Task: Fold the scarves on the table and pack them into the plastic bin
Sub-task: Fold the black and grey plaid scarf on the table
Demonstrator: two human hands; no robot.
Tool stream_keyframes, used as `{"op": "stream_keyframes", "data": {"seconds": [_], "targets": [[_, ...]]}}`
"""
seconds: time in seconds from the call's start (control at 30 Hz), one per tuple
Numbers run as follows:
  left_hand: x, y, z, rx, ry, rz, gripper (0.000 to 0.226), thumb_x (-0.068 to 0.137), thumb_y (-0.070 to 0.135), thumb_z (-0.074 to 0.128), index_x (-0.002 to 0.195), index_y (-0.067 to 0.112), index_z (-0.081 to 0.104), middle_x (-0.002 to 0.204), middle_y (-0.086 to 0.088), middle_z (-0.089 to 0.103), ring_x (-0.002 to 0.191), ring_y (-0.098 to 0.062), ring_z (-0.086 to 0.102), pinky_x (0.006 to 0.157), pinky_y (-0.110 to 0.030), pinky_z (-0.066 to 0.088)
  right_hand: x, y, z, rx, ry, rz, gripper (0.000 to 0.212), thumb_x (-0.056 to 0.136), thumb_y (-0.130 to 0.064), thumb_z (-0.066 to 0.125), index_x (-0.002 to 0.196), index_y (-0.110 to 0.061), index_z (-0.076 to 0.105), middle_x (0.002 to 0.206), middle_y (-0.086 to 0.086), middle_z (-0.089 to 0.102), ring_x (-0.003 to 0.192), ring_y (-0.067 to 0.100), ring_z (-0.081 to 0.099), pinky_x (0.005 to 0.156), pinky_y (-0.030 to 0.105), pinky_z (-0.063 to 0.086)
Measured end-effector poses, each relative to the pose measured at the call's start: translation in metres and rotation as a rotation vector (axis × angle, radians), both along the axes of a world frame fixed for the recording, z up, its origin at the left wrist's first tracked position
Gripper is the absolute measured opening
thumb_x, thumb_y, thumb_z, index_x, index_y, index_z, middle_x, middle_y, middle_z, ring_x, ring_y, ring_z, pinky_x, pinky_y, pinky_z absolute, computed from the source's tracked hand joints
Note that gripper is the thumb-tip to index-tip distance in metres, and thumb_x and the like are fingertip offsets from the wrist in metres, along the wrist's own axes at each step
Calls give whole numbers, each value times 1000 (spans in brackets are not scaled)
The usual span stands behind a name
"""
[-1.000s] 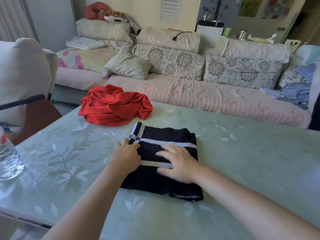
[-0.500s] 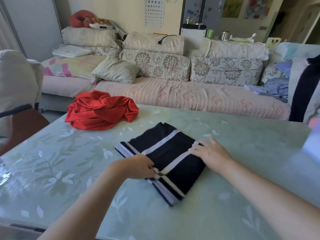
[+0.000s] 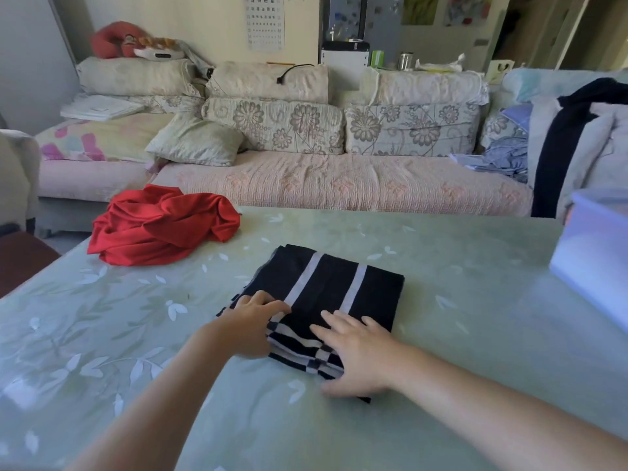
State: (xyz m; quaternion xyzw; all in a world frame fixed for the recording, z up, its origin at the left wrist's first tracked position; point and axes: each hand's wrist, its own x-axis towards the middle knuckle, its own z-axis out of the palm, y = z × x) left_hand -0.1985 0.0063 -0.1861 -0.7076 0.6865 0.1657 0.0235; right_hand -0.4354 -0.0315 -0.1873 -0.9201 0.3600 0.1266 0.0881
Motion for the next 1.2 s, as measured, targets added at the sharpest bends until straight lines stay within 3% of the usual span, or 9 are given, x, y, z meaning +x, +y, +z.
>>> {"op": "stream_keyframes", "data": {"seconds": [0.23, 0.4, 0.53, 0.7, 0.83, 0.97, 1.0, 1.1, 1.2], "targets": [[-33, 6, 4, -173, 33, -49, 40, 87, 46, 60, 126, 48, 56, 113, 15, 53, 108, -17, 53, 91, -31, 46, -41, -52, 17, -221, 263, -54, 87, 87, -20, 51, 155, -46, 5, 167, -1, 9, 150, 24, 20, 114, 49, 27], [-54, 15, -9, -247, -81, -93, 47, 85, 29, 55, 131, 40, 50, 118, 11, 48, 104, -16, 45, 79, -30, 47, -69, -60, 23, 53, 87, -179, 73, 90, -54, 47, 155, -47, 15, 167, -5, 2, 154, 15, 4, 122, 41, 10], [-45, 12, -7, -275, -157, -37, 41, 85, 18, 52, 123, 33, 58, 115, 10, 54, 105, -16, 49, 68, -25, 39, -66, -59, 21, -40, 33, -116, 67, 90, -60, 47, 153, -40, 32, 164, -5, 21, 152, 14, 16, 121, 37, 13], [-28, 4, 4, -331, -186, 61, 19, 94, 25, 45, 89, 22, 63, 87, 7, 60, 84, -15, 54, 52, -23, 31, -56, -71, 26, -104, 45, -82, 44, 73, -35, 55, 115, -29, 65, 119, -10, 64, 114, 18, 58, 98, 34, 41], [-17, -3, 13, -296, -22, 158, 17, 96, 26, 47, 85, 21, 59, 74, 8, 58, 66, -13, 51, 54, -25, 37, -47, -82, 32, -79, 162, -61, 56, 59, -39, 57, 115, -31, 60, 115, -12, 61, 102, 18, 62, 87, 39, 52], [-10, -13, 15, -186, 3, 153, 21, 94, 30, 48, 81, 18, 60, 74, 5, 60, 66, -15, 54, 56, -27, 41, -40, -91, 33, -166, 113, -122, 8, 77, -11, 49, 77, -18, 53, 82, -4, 53, 83, 24, 53, 71, 34, 48], [-8, -18, 17, -171, -51, 145, 21, 94, 32, 47, 83, 20, 62, 77, 5, 61, 73, -17, 58, 58, -26, 42, -37, -93, 34, -220, 114, -127, 13, 81, -9, 47, 71, -18, 47, 79, -5, 48, 84, 23, 49, 68, 33, 43], [-3, -41, 34, -262, -207, 179, 22, 94, 34, 47, 94, 27, 68, 92, 6, 65, 86, -19, 61, 63, -27, 44, -27, -102, 46, -428, 110, -196, 17, 89, -10, 48, 87, -19, 63, 91, -3, 56, 93, 23, 54, 66, 30, 39], [2, -74, 73, -489, -78, 316, 22, 93, 23, 49, 98, 24, 71, 94, -1, 69, 80, -25, 60, 60, -28, 41, -17, -126, 75, -515, -78, -376, 26, 85, 0, 51, 94, -16, 70, 77, -1, 53, 74, 26, 53, 62, 29, 44]]}}
